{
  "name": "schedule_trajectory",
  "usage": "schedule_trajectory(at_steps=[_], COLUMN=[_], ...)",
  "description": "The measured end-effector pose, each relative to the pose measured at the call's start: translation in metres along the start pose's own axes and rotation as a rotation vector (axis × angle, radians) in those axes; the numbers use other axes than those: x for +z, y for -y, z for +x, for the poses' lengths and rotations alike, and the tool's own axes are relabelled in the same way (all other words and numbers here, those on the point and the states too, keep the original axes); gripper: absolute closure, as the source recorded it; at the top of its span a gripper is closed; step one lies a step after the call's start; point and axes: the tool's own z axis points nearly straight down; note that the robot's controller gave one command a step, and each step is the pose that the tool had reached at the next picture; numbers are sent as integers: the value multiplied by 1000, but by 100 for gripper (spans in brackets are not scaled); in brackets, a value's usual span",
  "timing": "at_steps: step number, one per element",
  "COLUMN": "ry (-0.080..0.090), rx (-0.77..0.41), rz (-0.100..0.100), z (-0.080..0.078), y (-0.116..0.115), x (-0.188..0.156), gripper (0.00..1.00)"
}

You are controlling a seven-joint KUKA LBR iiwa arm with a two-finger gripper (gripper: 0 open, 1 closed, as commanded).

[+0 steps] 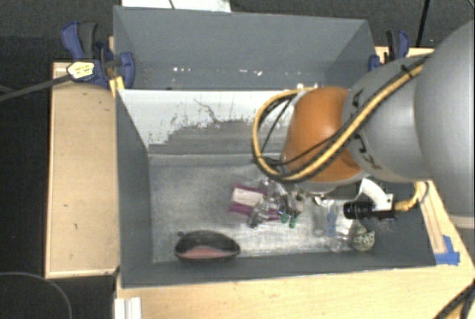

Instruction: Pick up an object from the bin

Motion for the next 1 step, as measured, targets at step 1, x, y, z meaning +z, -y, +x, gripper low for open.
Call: schedule_trajectory(at_steps=[1], ry=[1], rx=[-5], rz=[-1], z=[-1], y=[-1], x=[-44], gripper=[100])
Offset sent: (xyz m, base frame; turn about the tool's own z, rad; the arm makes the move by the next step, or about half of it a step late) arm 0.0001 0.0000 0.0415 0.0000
